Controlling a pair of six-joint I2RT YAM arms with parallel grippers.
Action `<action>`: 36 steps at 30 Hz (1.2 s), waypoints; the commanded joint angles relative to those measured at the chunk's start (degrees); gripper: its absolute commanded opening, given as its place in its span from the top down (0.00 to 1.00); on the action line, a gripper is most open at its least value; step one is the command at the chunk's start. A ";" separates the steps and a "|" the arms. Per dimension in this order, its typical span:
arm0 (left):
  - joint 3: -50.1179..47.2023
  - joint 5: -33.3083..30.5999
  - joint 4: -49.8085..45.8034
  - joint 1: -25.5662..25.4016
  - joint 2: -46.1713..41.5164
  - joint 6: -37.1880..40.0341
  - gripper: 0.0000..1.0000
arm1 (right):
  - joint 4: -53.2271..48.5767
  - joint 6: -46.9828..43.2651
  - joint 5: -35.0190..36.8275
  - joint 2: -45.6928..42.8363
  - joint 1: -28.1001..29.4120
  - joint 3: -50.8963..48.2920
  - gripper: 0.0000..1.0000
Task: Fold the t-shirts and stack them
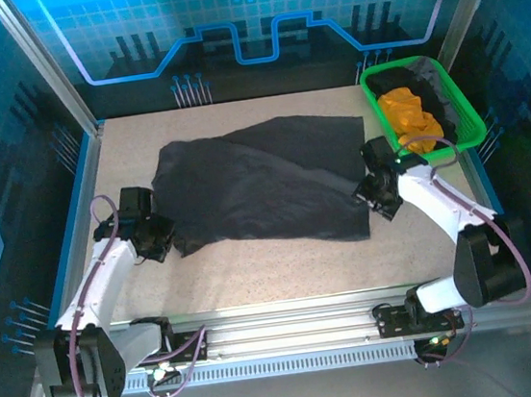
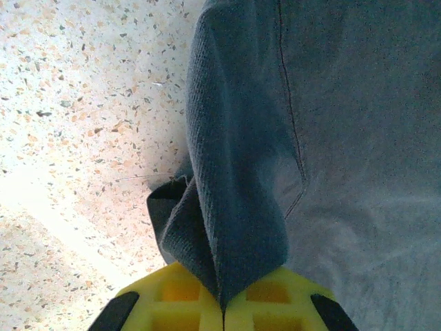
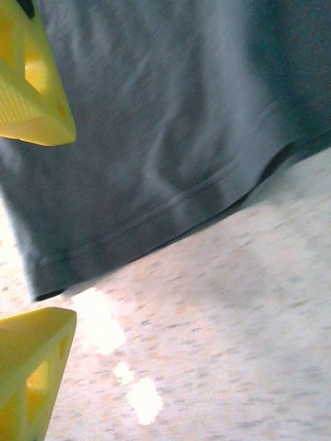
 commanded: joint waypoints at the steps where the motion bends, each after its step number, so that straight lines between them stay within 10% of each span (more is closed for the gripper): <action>1: 2.14 0.09 -2.02 -0.56 -0.82 1.50 1.00 | -1.93 4.73 -5.17 -1.78 1.89 -5.55 0.31; 14: 3.20 0.31 -0.66 -0.63 0.91 2.26 1.00 | 10.58 9.31 -13.70 11.36 1.77 -7.77 0.36; 27: 3.35 1.15 2.02 -0.74 0.01 1.62 1.00 | 12.72 -1.63 -9.79 14.14 1.07 1.43 0.99; 36: 24.42 0.27 10.42 0.90 7.88 2.44 1.00 | 13.43 -12.52 -5.09 7.25 5.69 24.45 1.00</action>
